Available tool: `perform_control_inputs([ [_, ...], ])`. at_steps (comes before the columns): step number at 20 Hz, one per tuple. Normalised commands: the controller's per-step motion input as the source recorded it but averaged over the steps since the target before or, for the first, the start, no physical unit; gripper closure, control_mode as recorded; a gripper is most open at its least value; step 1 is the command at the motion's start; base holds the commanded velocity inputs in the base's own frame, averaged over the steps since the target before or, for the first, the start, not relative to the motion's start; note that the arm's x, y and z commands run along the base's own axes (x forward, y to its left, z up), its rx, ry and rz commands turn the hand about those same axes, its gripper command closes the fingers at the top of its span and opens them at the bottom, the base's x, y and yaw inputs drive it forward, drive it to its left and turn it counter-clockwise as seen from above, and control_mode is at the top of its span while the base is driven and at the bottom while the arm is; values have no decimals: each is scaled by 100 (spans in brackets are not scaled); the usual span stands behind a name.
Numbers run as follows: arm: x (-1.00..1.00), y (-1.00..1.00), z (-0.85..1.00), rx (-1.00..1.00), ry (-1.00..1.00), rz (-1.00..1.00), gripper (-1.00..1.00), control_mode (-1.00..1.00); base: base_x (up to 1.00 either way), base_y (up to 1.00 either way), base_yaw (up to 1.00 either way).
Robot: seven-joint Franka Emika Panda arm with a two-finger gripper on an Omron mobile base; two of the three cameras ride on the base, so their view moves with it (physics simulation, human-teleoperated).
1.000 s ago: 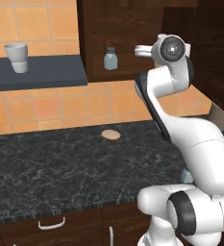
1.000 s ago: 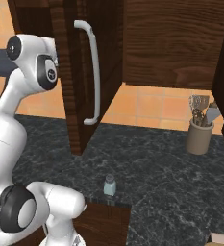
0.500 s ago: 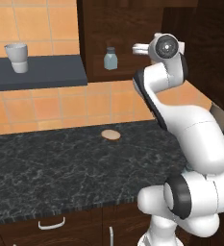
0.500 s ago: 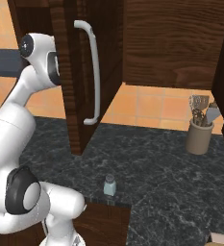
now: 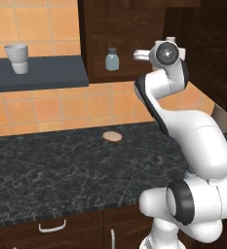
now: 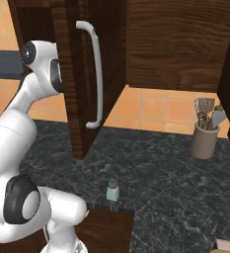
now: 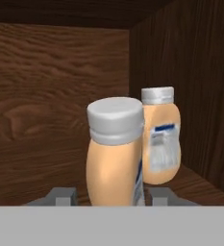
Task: Put the shaker and condiment bottle from the counter next to their counterparts in the cabinet.
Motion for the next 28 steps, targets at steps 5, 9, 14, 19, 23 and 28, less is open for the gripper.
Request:
perform_control_inputs([
  [5,13,0,-3,0,0,0,-100,-100,0,0,0],
  [9,17,0,-7,0,0,0,-100,-100,0,0,0],
  [14,-96,4,0,3,0,0,-100,-100,0,0,0],
  [19,-100,22,1,4,0,0,-100,-100,0,0,0],
  [23,-100,22,1,6,0,0,-100,-100,0,0,0],
  [28,-100,31,2,8,0,-1,-100,-100,0,0,0],
])
